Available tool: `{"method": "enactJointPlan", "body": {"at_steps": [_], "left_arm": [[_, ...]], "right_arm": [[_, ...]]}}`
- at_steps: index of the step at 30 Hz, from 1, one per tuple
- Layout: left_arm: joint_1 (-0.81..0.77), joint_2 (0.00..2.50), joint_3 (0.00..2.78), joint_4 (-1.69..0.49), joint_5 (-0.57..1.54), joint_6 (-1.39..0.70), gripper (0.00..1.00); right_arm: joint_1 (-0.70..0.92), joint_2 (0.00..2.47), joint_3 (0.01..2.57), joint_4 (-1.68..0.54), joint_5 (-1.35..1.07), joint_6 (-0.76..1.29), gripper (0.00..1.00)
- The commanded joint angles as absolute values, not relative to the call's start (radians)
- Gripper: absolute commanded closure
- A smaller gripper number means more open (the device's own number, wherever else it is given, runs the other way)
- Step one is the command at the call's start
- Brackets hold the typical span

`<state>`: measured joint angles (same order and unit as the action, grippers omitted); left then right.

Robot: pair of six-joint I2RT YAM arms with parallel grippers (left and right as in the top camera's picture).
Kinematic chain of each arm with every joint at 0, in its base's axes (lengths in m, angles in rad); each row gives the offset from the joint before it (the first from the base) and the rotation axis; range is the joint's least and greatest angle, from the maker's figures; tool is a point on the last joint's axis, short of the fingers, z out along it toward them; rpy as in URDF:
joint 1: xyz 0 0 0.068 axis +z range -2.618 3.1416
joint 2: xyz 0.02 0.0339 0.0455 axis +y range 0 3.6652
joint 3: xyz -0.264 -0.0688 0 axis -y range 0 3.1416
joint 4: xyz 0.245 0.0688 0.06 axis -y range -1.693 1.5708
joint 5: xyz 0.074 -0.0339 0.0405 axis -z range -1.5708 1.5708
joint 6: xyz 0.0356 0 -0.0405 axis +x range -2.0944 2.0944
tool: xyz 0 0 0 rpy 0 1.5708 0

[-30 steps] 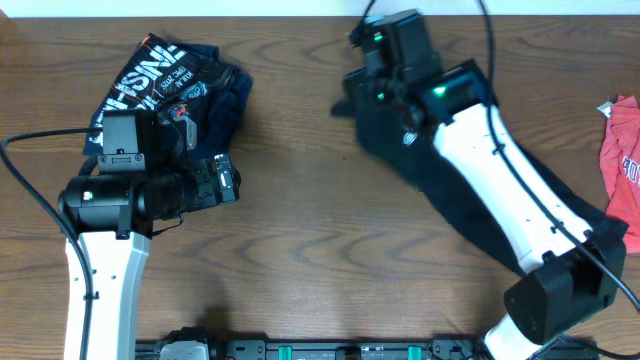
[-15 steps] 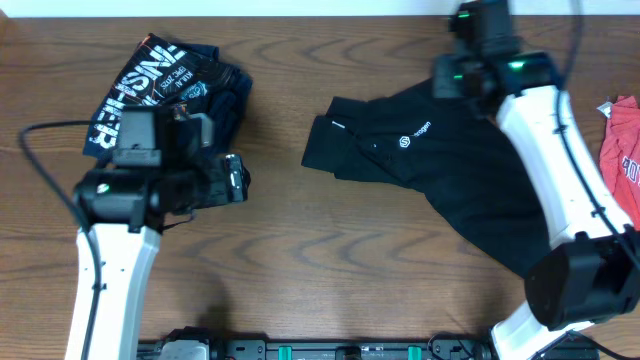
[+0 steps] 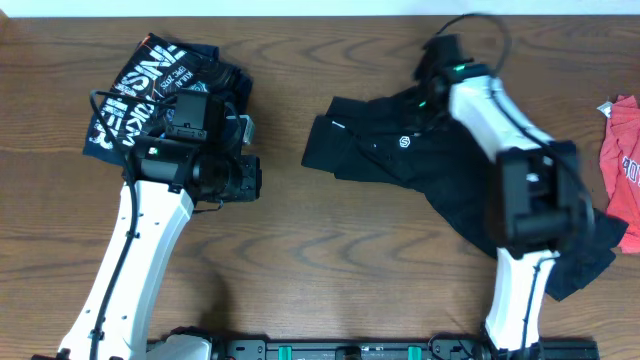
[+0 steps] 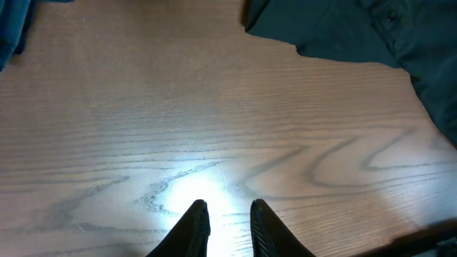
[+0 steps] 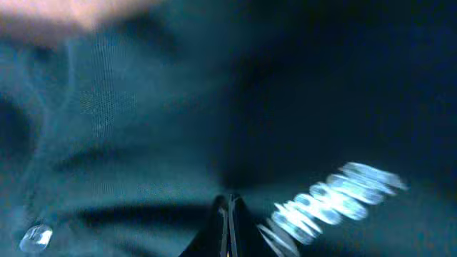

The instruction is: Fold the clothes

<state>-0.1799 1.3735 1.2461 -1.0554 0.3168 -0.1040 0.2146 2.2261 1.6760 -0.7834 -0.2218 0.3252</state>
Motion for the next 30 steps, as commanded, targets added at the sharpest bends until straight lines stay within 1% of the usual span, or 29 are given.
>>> {"method": "enactJointPlan", "body": {"at_steps": [1,4,7,9,12,14,16,18,22,23,24,26,27,28,30], "left_arm": [[-0.182,1.365,1.263,-1.061,0.316,-0.097,0.77],[-0.182,1.365,1.263,-1.061,0.316,-0.097,0.77],[-0.182,1.365,1.263,-1.062,0.303,-0.097,0.74],[-0.182,1.365,1.263,-1.065,0.277,-0.098,0.67],[-0.182,1.365,1.263,-1.069,0.248,-0.098,0.61],[-0.182,1.365,1.263,-1.069,0.240,-0.097,0.58],[-0.182,1.365,1.263,-1.069,0.238,-0.097,0.55],[-0.182,1.365,1.263,-1.070,0.237,-0.097,0.51],[-0.182,1.365,1.263,-1.068,0.237,-0.097,0.48],[-0.182,1.365,1.263,-1.068,0.237,-0.097,0.48],[-0.182,1.365,1.263,-1.066,0.237,-0.097,0.47],[-0.182,1.365,1.263,-1.060,0.238,-0.097,0.47],[-0.182,1.365,1.262,-1.057,0.238,-0.097,0.47],[-0.182,1.365,1.263,-1.053,0.238,-0.098,0.47],[-0.182,1.365,1.262,-1.036,0.244,-0.099,0.44]], "right_arm": [[0.292,2.296,1.672,-0.745,-0.332,0.388,0.99],[0.367,2.354,1.672,-0.706,-0.360,0.424,0.99],[0.458,2.390,1.672,-0.691,-0.395,0.426,0.99],[0.534,2.397,1.672,-0.701,-0.397,0.398,0.99],[0.616,2.386,1.672,-0.715,-0.395,0.329,0.99],[0.651,2.370,1.675,-0.730,-0.372,0.297,0.99],[0.657,2.337,1.680,-0.754,-0.308,0.299,0.99],[0.628,2.295,1.680,-0.769,-0.284,0.299,0.99],[0.498,2.174,1.680,-0.806,-0.285,0.287,0.99],[0.460,2.146,1.680,-0.815,-0.285,0.279,0.97],[0.415,2.111,1.680,-0.827,-0.285,0.274,0.92],[0.322,2.054,1.680,-0.853,-0.285,0.275,0.76],[0.279,2.032,1.680,-0.865,-0.285,0.275,0.67],[0.226,2.011,1.680,-0.877,-0.286,0.275,0.61],[0.131,1.991,1.680,-0.895,-0.293,0.275,0.55]]}}
